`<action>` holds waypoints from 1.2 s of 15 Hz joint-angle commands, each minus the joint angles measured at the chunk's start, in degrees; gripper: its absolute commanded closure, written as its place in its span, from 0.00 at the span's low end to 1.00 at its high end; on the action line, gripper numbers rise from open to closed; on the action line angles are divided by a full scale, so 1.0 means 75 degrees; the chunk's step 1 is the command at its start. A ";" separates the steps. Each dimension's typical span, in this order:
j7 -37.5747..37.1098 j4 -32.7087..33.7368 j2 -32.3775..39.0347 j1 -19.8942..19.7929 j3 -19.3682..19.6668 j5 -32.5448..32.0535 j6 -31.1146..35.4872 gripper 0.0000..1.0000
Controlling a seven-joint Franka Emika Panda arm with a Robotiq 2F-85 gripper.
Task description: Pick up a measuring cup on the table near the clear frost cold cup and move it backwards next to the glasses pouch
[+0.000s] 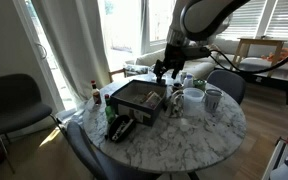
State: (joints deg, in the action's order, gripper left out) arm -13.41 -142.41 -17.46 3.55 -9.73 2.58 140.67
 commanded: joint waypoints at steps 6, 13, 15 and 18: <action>0.0140 -0.0100 -0.0024 0.0084 0.0042 -0.0150 0.0059 0.00; 0.1828 -0.1627 -0.0740 0.0144 0.0146 -0.1428 0.0449 0.00; 0.2244 -0.2117 -0.0857 0.0175 0.0209 -0.1659 0.0691 0.00; 0.2704 -0.1996 -0.0303 0.0043 0.0193 -0.2197 0.1062 0.00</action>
State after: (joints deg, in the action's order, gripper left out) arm 3.48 -157.52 -22.11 4.01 -9.01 -9.88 145.79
